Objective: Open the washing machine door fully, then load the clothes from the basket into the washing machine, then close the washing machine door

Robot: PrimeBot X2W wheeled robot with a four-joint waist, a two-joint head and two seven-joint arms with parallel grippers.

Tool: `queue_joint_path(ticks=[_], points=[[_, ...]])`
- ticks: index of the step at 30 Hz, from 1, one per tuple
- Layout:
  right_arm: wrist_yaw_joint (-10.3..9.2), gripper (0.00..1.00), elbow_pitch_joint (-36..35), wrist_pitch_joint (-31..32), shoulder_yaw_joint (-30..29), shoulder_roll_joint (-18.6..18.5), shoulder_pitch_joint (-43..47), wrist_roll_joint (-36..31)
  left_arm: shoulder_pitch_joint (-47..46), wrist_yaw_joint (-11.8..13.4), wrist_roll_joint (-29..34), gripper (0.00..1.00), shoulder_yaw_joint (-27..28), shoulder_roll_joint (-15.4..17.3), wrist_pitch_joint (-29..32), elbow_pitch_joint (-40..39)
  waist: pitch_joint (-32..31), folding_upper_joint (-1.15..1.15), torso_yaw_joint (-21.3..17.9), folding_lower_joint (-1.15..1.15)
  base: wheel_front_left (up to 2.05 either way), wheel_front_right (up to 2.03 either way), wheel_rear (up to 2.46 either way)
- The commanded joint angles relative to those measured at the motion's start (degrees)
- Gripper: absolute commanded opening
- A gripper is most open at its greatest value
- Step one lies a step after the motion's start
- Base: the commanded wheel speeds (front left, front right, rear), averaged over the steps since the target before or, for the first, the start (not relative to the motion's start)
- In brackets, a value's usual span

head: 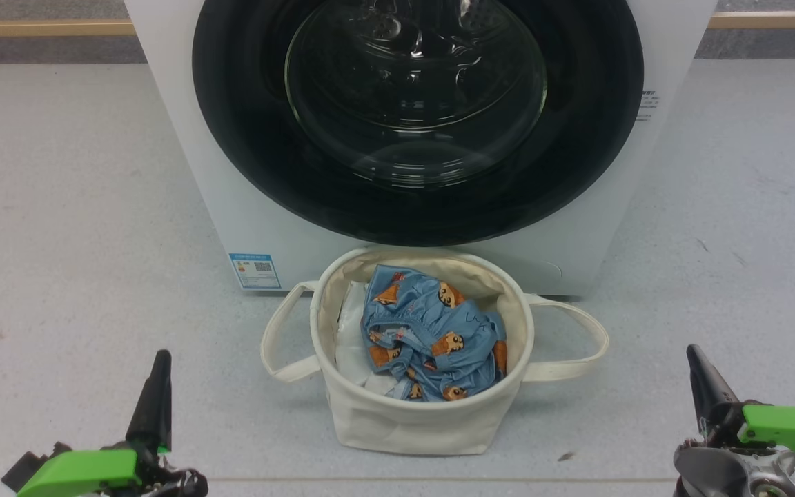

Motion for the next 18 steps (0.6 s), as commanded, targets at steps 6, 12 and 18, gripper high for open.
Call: queue_joint_path(ticks=[6, 12, 18], points=[[0.01, 0.0, -1.8, 0.6, 1.1, -0.2, -1.5, -0.2, -1.4, -0.4, 0.6, 0.0, 1.9, 0.4, 0.1, -1.5, 0.0, 0.0, 0.0, 0.0, 0.0, 0.0, 0.0], [0.01, 0.0, -1.8, 0.6, 1.1, -0.2, -1.5, -0.2, -1.4, -0.4, 0.6, 0.0, 1.9, 0.4, 0.1, -1.5, 0.0, 0.0, 0.0, 0.0, 0.0, 0.0, 0.0], [0.01, 0.0, -1.8, 0.6, 1.1, -0.2, -1.5, -0.2, -1.4, -0.4, 0.6, 0.0, 1.9, 0.4, 0.1, -1.5, 0.0, 0.0, 0.0, 0.0, 0.0, 0.0, 0.0]])
